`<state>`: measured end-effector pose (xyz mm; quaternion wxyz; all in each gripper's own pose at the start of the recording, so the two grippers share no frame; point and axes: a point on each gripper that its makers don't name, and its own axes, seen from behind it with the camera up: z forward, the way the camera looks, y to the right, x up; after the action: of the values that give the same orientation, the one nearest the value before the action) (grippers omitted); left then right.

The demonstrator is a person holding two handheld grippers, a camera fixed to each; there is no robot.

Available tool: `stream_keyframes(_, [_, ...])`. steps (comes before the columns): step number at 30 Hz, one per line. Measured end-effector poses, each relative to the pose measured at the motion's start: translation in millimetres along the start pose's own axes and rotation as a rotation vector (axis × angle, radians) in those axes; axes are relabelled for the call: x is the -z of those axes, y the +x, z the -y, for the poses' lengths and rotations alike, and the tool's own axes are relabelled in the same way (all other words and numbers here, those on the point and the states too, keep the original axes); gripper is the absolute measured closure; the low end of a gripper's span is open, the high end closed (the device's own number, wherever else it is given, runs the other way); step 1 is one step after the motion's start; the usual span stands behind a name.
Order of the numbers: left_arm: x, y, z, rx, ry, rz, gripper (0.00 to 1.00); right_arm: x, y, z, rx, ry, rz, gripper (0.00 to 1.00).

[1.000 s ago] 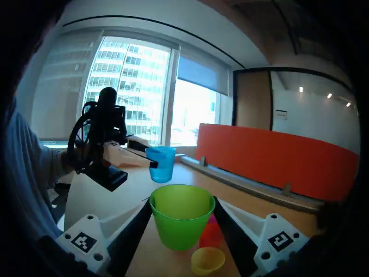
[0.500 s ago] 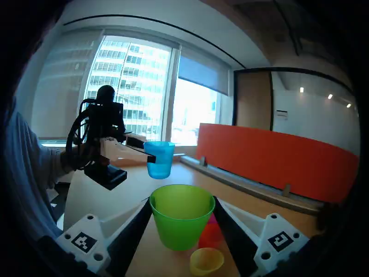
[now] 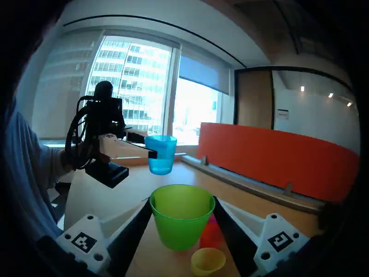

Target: Pour water

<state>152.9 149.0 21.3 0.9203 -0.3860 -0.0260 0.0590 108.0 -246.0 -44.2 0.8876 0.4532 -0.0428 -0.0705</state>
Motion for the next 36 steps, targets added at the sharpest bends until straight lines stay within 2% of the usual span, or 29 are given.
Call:
stream_keyframes(11, [5.2, 37, -8.5, -0.158, 0.028, -0.065, 0.17, -4.7, -8, 5, 0.004, 0.017, 0.005, 0.07])
stream_keyframes(18, [3.9, 57, -15.7, -0.286, 0.046, -0.092, 0.17, -11.5, -10, 13, 0.008, 0.036, 0.002, 0.07])
stream_keyframes(36, [-3.5, 89, -31.9, -0.548, 0.077, -0.123, 0.17, -31.4, -11, 24, 0.006, 0.073, -0.011, 0.07])
